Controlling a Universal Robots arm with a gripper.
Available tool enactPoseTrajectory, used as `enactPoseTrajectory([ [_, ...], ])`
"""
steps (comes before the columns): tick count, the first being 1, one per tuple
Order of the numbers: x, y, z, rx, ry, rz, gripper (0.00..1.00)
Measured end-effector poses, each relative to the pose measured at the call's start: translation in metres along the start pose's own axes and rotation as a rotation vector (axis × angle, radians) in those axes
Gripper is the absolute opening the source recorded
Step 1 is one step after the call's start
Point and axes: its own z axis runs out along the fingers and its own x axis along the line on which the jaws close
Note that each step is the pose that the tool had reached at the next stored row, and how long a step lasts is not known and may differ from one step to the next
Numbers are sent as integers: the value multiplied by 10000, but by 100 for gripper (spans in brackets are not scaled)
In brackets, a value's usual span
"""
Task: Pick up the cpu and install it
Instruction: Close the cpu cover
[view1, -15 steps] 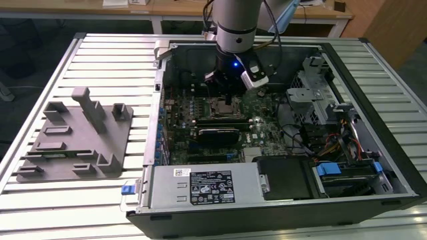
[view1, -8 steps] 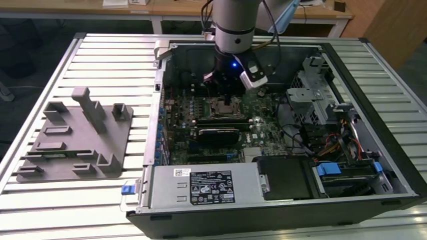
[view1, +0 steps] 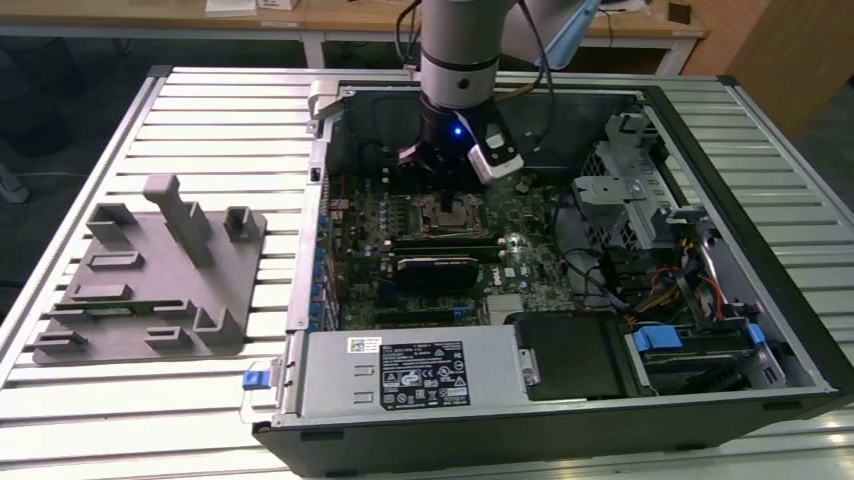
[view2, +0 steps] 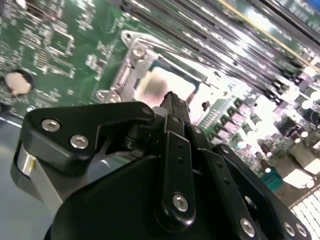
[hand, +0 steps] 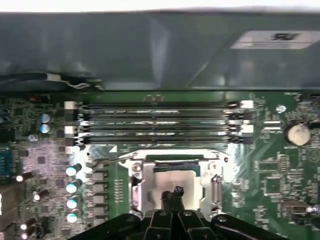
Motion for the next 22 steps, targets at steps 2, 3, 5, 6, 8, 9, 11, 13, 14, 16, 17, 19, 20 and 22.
enactPoseTrajectory([
  [2,35,-1,10,1,0,1,11],
  [3,48,-2,16,2,0,1,11],
  [5,71,-2,31,1,0,1,11],
  [6,80,-3,38,1,1,1,11],
  [8,100,-3,53,1,1,1,11],
  [9,108,-3,60,1,1,1,11],
  [11,125,-4,75,1,1,1,11],
  [13,136,-4,89,1,1,1,11],
  [14,141,-5,96,2,1,1,11],
  [16,149,-5,111,1,1,1,11],
  [17,153,-5,117,1,0,1,11],
  [19,160,-6,125,2,2,0,11],
  [20,164,-6,128,2,2,0,11],
  [22,176,-6,133,2,1,0,11],
])
